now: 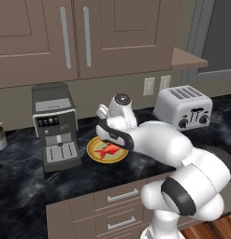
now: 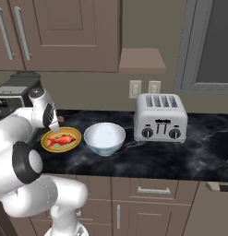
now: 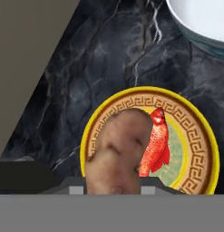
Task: Place the fish on the plate and place the potato on the same plate.
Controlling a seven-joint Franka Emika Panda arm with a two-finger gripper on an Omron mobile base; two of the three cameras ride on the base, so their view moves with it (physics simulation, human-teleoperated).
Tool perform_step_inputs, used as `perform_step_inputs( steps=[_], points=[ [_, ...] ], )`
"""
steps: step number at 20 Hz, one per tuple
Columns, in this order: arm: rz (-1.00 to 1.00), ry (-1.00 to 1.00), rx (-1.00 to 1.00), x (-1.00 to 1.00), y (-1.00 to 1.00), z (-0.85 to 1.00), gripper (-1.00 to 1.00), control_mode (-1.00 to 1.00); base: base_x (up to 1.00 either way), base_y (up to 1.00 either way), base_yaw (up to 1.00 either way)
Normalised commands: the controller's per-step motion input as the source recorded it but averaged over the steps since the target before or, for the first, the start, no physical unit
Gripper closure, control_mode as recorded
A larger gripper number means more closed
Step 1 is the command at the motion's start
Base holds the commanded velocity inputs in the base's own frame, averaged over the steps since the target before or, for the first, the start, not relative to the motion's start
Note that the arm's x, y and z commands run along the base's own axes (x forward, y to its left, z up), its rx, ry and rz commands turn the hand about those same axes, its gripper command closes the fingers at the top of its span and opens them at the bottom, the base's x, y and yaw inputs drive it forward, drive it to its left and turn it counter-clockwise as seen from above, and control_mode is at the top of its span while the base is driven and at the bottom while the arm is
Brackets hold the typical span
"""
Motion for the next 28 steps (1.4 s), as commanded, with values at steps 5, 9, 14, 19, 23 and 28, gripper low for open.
perform_step_inputs(
  steps=[5,9,14,19,23,28],
  points=[
    [0.0,0.0,0.0,0.22,0.17,-0.23,1.0,-1.0,0.0,0.0,0.0],
    [0.0,0.01,0.0,0.16,0.0,-0.27,1.0,-1.0,0.0,0.0,0.0],
    [0.0,0.0,0.0,0.08,0.0,-0.24,1.0,-1.0,0.0,0.0,0.0],
    [0.0,0.0,0.0,0.02,0.0,-0.24,1.0,-1.0,0.0,0.0,0.0],
    [0.0,0.0,0.0,0.0,0.0,-0.23,1.0,-1.0,0.0,0.0,0.0],
    [0.0,0.0,0.0,0.0,0.0,-0.1,1.0,-1.0,0.0,0.0,0.0]
  ],
)
